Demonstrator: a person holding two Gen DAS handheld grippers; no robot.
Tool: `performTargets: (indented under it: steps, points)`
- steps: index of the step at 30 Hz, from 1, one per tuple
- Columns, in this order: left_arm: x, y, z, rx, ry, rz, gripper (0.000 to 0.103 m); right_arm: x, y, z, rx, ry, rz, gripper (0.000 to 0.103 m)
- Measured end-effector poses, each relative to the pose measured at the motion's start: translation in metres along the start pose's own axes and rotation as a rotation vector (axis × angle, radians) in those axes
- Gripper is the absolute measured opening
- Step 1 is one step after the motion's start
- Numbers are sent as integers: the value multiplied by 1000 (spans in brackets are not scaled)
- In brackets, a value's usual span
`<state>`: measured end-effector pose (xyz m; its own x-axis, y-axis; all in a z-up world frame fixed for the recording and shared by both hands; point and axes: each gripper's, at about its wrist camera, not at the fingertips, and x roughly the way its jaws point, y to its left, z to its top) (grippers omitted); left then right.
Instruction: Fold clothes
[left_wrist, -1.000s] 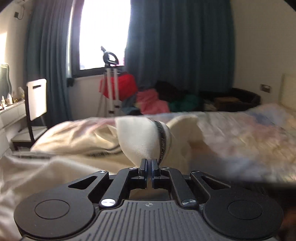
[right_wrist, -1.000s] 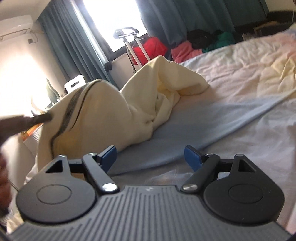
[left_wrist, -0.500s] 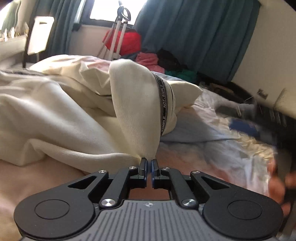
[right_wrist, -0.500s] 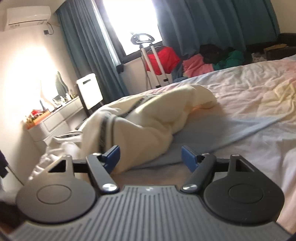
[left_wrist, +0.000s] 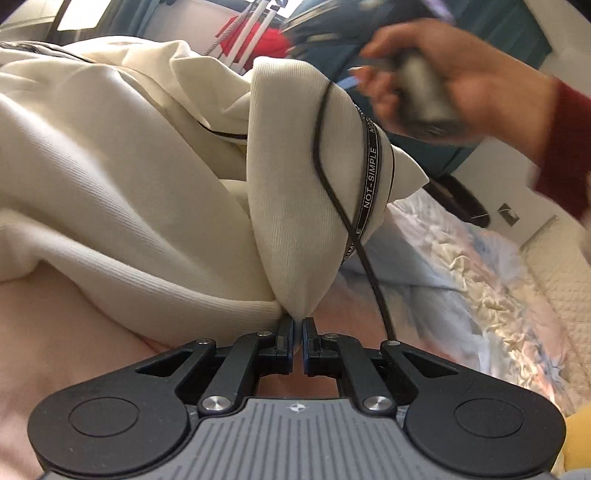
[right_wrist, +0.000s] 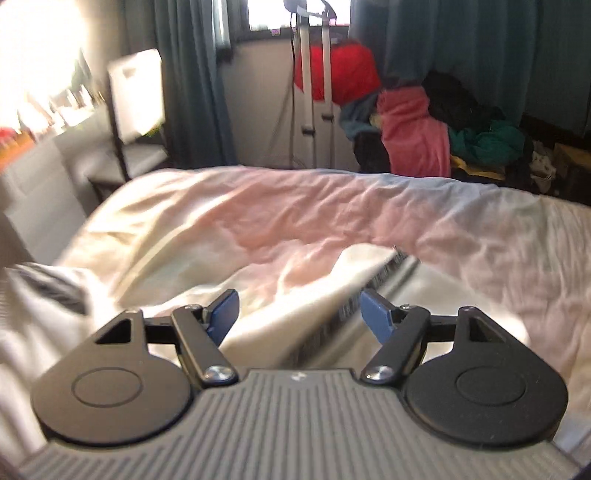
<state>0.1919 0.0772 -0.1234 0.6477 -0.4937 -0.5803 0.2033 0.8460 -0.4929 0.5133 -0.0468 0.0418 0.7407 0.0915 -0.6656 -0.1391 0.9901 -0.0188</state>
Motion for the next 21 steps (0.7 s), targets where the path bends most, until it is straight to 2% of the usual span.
performTargets:
  steps: [4, 5, 7, 9, 12, 14, 17, 21]
  points:
    - [7, 10, 3, -36, -6, -54, 5, 60, 16, 4, -81, 113, -80, 72]
    - [8, 12, 3, -42, -13, -71, 5, 71, 17, 0, -100, 137, -95, 65]
    - [11, 18, 6, -63, -12, -89, 5, 80, 15, -4, -96, 131, -159, 25]
    - [13, 23, 9, -89, -11, -106, 5, 76, 4, -6, -34, 98, -181, 14]
    - [11, 21, 11, -61, -19, -98, 5, 48, -14, -3, 50, -50, -169, 9]
    - [8, 18, 10, -40, -27, -92, 5, 21, -23, -1, 55, -155, -176, 3]
    - [3, 16, 10, -29, -34, -86, 5, -23, -51, 2, 103, -245, -222, 3]
    - [-8, 7, 9, 24, -44, -54, 5, -65, -98, -9, 186, -235, -242, 3]
